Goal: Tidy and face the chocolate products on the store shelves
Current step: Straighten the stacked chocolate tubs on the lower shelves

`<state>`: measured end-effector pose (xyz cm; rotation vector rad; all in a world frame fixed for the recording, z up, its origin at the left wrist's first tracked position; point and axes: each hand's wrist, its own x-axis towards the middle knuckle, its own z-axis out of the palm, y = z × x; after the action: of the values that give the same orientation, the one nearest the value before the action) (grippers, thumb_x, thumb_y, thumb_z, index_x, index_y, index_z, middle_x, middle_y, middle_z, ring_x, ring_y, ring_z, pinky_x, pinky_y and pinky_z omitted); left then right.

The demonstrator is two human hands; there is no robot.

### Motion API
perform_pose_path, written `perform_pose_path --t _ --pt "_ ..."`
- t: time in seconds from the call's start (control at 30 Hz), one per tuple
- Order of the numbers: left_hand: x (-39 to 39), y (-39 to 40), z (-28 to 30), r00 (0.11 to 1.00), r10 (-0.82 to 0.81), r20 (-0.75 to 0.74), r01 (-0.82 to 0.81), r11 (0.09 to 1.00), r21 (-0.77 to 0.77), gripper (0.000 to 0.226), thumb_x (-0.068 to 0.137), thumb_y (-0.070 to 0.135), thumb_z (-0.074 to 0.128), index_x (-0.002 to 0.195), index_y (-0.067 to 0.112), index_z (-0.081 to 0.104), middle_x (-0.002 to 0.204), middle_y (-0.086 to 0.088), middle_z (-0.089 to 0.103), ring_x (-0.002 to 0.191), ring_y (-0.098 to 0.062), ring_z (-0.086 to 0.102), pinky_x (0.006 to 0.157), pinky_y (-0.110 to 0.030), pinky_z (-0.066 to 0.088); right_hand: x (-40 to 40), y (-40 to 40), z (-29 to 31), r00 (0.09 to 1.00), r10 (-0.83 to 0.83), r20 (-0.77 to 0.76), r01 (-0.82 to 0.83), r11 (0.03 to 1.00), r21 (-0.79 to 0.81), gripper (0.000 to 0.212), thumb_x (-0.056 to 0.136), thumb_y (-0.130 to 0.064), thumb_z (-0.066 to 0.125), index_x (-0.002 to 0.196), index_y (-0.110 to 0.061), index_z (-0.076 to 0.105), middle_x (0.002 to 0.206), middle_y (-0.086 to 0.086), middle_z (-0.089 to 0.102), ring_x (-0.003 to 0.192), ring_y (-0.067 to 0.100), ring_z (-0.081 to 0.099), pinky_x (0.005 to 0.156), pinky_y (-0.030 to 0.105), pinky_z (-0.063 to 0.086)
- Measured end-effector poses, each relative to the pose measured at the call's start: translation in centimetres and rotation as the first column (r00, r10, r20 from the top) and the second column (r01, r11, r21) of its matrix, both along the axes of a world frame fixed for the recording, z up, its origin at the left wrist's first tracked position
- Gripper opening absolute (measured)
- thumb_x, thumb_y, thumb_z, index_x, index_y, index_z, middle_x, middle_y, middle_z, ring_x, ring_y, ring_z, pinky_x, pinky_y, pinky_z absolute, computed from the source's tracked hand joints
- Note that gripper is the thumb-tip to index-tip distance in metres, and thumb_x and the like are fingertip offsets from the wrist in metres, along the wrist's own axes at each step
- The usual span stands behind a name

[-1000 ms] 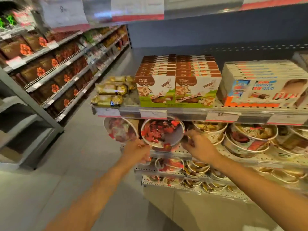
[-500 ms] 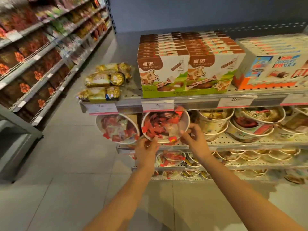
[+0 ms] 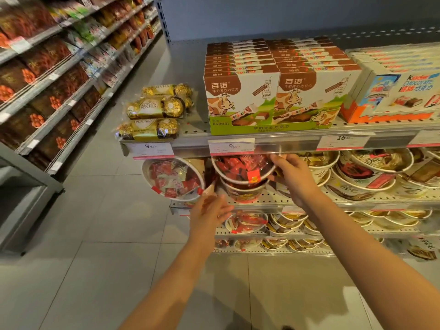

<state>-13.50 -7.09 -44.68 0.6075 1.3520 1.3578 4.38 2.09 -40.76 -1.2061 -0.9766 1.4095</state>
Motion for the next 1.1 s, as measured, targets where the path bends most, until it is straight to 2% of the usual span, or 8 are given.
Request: perform_pose_path --t 0.17,0.33,0.53,0.63,0.73,0.83,0.97,1.1 --pt "-2.7 1.0 -0.7 0.881 0.438 0.178 -0.397 0.89 -0.225 0.066 0.075 0.03 0.076 0.127 0.003 0.045 0.112 -0.012 0.063 0.087 -0.018 0.068 0.061 -0.023 0.056 -0.4 1.1 0.6 0.999 -0.028 -0.021 0.028 0.999 -0.02 0.007 0.093 -0.016 0.055 0.092 -0.014 0.061 0.082 -0.004 0.061 0.079 0.007 0.056 0.056 0.016 0.053" --pt "-5.8 1.6 -1.0 0.846 0.53 0.062 -0.507 0.835 -0.215 0.078 0.077 0.043 0.072 0.139 0.021 0.028 0.13 -0.009 0.048 0.11 -0.023 0.054 0.089 -0.034 0.048 -0.4 1.3 0.8 1.0 -0.024 -0.011 0.024 0.999 -0.031 0.008 0.094 -0.016 0.053 0.089 -0.014 0.059 0.084 -0.001 0.062 0.082 0.012 0.058 0.053 0.016 0.052" --pt "-9.1 1.8 -1.3 0.934 0.353 -0.054 -0.356 0.93 -0.086 0.043 0.088 0.029 0.063 0.127 0.017 0.049 0.119 -0.001 0.057 0.091 -0.005 0.055 0.068 -0.021 0.044 -0.5 1.4 0.3 0.995 -0.002 0.103 0.0 1.0 0.011 0.011 0.094 -0.024 0.053 0.091 -0.017 0.061 0.089 -0.001 0.064 0.087 0.014 0.06 0.06 0.02 0.056" --pt "-10.1 2.0 -1.2 0.94 0.325 -0.101 -0.329 0.944 -0.023 0.027 0.087 0.022 0.064 0.112 0.014 0.054 0.107 0.0 0.06 0.089 -0.008 0.059 0.067 -0.022 0.045 -0.2 1.2 -0.5 0.953 0.004 0.303 -0.029 0.997 0.076 0.032 0.094 -0.036 0.05 0.1 -0.006 0.061 0.09 0.006 0.064 0.091 0.017 0.062 0.071 0.032 0.059" --pt "-10.9 2.1 -1.5 0.953 0.231 -0.196 -0.226 0.973 0.047 0.021 0.08 0.021 0.073 0.085 0.017 0.053 0.101 -0.008 0.061 0.102 -0.03 0.062 0.079 -0.038 0.053 0.2 1.1 -1.0 0.894 0.002 0.448 -0.077 0.986 0.147 0.051 0.093 -0.046 0.046 0.097 0.003 0.059 0.084 0.017 0.064 0.088 0.026 0.065 0.075 0.046 0.058" --pt "-11.2 2.0 -1.1 0.936 0.177 -0.305 -0.16 0.984 0.079 0.027 0.075 0.024 0.076 0.078 0.02 0.049 0.102 -0.015 0.061 0.104 -0.034 0.061 0.086 -0.051 0.052 0.6 1.1 -1.1 0.869 -0.008 0.495 -0.091 0.98 0.175 0.053 0.088 -0.056 0.046 0.094 -0.005 0.061 0.086 0.017 0.066 0.089 0.029 0.064 0.079 0.053 0.054" --pt "-11.7 1.9 0.1 0.894 0.137 -0.427 -0.073 0.984 0.164 0.025 0.082 0.013 0.071 0.097 0.025 0.054 0.109 -0.004 0.062 0.105 -0.021 0.062 0.081 -0.05 0.055 0.8 0.9 -1.7 0.861 -0.028 0.508 -0.099 0.97 0.222 0.04 0.087 -0.057 0.042 0.114 -0.028 0.051 0.111 0.004 0.065 0.105 0.022 0.061 0.089 0.052 0.05" --pt "-12.4 1.8 1.5 0.85 0.043 -0.525 0.12 0.955 0.271 0.049 0.088 0.01 0.062 0.133 0.021 0.045 0.119 0.0 0.06 0.102 -0.014 0.063 0.062 -0.025 0.056 1.3 0.4 -2.4 0.832 -0.041 0.553 -0.129 0.956 0.264 0.032 0.088 -0.04 0.033 0.115 -0.031 0.047 0.117 0.009 0.059 0.108 0.026 0.057 0.094 0.052 0.046"
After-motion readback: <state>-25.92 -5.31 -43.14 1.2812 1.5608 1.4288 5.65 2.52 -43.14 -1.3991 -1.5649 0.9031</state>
